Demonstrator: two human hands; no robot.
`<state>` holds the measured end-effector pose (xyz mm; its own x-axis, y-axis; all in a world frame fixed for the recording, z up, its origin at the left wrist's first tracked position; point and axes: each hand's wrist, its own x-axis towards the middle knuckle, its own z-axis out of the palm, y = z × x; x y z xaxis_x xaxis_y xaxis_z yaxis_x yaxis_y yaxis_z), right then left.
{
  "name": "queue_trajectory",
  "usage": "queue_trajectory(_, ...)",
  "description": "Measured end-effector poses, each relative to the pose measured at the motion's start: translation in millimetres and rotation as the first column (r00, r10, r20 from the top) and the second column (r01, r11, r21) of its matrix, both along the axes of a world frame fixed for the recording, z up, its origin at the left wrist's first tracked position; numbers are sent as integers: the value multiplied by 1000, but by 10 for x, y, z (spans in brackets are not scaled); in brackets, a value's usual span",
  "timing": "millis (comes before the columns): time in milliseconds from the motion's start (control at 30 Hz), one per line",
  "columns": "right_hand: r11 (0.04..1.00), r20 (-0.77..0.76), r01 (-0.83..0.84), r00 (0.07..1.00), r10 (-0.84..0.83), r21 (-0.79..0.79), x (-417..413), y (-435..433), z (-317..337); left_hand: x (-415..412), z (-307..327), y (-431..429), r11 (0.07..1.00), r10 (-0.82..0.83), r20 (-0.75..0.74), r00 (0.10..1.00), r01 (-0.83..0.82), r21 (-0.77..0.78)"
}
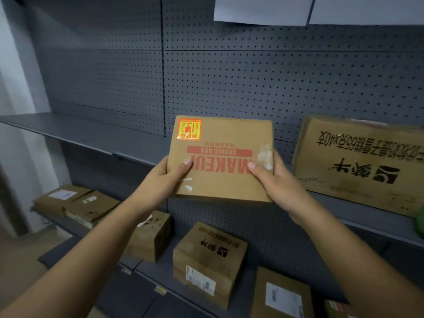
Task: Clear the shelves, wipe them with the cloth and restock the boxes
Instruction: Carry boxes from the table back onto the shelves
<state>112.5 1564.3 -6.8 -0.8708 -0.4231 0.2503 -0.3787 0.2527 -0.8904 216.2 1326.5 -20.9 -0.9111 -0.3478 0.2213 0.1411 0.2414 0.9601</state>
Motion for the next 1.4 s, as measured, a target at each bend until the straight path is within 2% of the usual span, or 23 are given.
queue_trajectory(200, 992, -7, 125, 992, -125, -4, -276, -42, 116, -494, 107, -130, 997, -76, 16, 997, 76, -30)
queue_trajectory(400, 985, 0, 173, 985, -173, 2, -647, -33, 248, -942, 232, -142, 993, -102, 42, 994, 104, -46)
queue_trajectory(700, 972, 247, 227, 947, -208, -54, -1205, -90, 262, -1646, 428, -196, 990, -100, 188, 977, 118, -83)
queue_trajectory(1000, 928, 344, 370, 877, -336, -37, -1578, -219, 275, -2152, 533, -287, 988, -121, 312, 942, 144, -52)
queue_trajectory(1167, 868, 373, 486, 827, -421, -98, -1702, -259, 285, -2326, 519, -267, 974, -205, 320, 925, 226, -29)
queue_trajectory(1400, 800, 317, 586, 789, -526, -131, -1727, -308, 260, -2472, 351, -309, 944, -278, 241, 930, 311, -112)
